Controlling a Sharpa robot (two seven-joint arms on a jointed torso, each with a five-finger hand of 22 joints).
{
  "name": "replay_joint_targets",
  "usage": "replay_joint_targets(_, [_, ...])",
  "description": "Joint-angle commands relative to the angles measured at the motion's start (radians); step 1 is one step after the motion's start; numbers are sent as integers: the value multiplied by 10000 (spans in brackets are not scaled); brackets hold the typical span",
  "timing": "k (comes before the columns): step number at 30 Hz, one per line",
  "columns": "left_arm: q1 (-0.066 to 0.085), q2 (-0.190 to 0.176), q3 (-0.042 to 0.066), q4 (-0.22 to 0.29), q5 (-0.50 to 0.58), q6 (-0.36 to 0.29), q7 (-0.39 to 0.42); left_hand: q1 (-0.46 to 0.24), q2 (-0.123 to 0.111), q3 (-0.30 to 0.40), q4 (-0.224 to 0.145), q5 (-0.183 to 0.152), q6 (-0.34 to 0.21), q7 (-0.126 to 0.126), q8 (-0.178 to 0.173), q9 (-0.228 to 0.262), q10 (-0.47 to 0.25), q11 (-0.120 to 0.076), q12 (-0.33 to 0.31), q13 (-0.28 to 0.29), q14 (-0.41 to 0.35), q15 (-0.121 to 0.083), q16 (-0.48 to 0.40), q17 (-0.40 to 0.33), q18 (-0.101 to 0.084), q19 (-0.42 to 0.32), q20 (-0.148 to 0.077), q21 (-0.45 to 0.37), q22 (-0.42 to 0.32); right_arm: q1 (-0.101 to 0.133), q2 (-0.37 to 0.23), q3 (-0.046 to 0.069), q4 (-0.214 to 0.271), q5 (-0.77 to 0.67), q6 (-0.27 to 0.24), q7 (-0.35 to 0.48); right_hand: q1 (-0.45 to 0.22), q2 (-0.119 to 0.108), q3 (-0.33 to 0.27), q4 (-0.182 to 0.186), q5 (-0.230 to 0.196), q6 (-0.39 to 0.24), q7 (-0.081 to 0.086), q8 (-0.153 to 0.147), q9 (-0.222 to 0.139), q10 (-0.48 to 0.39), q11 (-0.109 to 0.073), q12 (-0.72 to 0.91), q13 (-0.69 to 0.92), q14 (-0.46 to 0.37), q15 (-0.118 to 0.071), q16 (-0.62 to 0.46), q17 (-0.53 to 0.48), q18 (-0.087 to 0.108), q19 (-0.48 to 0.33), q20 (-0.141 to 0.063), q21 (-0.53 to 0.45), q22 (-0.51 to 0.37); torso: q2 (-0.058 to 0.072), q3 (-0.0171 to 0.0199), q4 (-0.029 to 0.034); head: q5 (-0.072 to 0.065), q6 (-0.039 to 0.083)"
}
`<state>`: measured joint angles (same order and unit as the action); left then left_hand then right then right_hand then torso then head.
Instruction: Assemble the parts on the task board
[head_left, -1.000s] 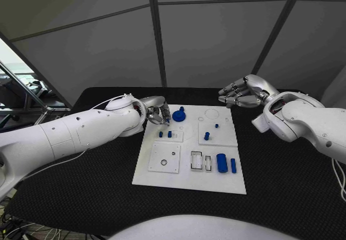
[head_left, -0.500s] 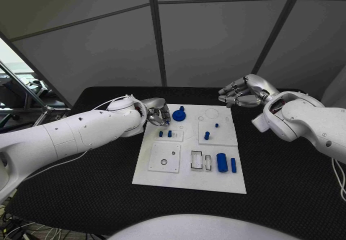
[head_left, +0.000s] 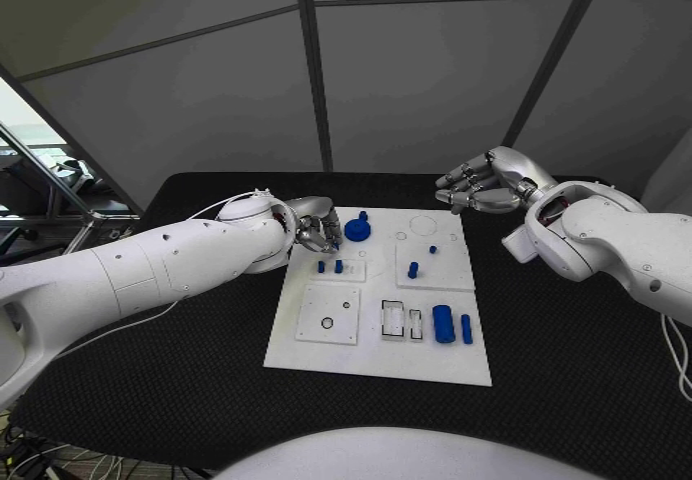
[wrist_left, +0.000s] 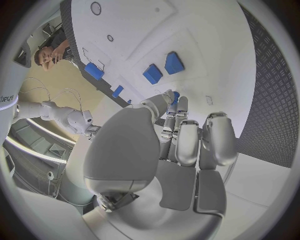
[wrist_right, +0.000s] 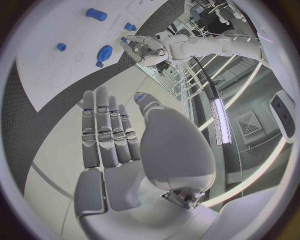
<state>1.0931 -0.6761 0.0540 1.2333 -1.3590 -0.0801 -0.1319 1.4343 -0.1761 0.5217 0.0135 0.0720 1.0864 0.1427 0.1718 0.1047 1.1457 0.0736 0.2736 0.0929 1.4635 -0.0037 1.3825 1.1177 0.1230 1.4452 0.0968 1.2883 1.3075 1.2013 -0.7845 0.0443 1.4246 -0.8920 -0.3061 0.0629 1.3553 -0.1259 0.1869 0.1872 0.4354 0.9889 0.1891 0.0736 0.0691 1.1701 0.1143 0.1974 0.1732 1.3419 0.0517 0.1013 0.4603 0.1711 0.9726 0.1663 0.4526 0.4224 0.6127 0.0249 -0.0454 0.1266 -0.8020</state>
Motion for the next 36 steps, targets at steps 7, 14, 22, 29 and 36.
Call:
replay_joint_targets(7, [9, 36, 4, -43, -52, 270, -66, -274, -61, -31, -2, -1, 63, -4, -89, -33, 106, -2, -113, -15, 144, -1, 22, -30, -583, 58, -2, -22, 1290, 18, 9, 6, 10, -16, 13, 98, 18, 52, 12, 35, 64, -62, 8, 28, 7, -61, 1, 34, -12, 48, 10, -65, -17, 107, 97, -3, -43, -12, -7, 4, 6, -11, -14])
replay_joint_targets(14, [9, 90, 2, -101, -51, 311, -99, -529, -212, -204, 48, 1, -322, -6, -390, -168, 107, 12, -259, -26, 144, 10, 41, -51, -580, 56, 9, -55, 1289, 18, 17, 6, 2, -16, 13, 96, 18, 52, 12, 35, 64, -62, 8, 28, 7, -61, 1, 34, -12, 48, 10, -65, -17, 107, 97, -3, -43, -12, -11, 6, 1, -19, -6])
replay_joint_targets(22, [8, 79, 1, -148, -51, 318, -232, -650, -294, -337, 66, 11, -997, 59, -852, -372, -20, 44, -512, -73, 146, 36, 74, -66, -554, 21, 29, -198, 1239, 18, -9, 6, -4, -125, 43, 39, 34, 37, 15, 35, 77, -73, 12, 26, 4, -83, 5, 32, -41, 46, 13, -91, -26, 105, 110, -4, -65, -23, -5, 6, 4, -39, 13])
replay_joint_targets(29, [3, 6, 2, -93, -35, 157, -276, -767, -353, -677, 149, 15, -1586, 85, -1087, -410, -404, 130, -804, -134, 159, 95, 125, -56, -512, -21, 75, -433, 1138, 17, -16, 6, -40, -688, 191, -75, 150, -10, 31, -38, 50, -178, 102, -8, -7, -492, 116, -163, -249, 83, 61, -159, -58, 99, 182, 11, -116, -49, -11, -4, 12, -64, 17])
replay_joint_targets(36, [-5, -151, 8, 38, 84, -256, -165, -564, -221, -1465, 216, 29, -2382, -113, -1069, -395, -1141, 290, -952, -161, 148, 215, 178, -92, -430, -112, 181, -904, 916, 7, 22, 4, -360, -1999, 609, -327, 591, 71, 147, -405, -401, -31, 45, 97, 25, -759, 43, -319, -592, 1229, -183, 341, 184, 140, 1032, -246, 423, 233, -26, -12, 19, -91, 35])
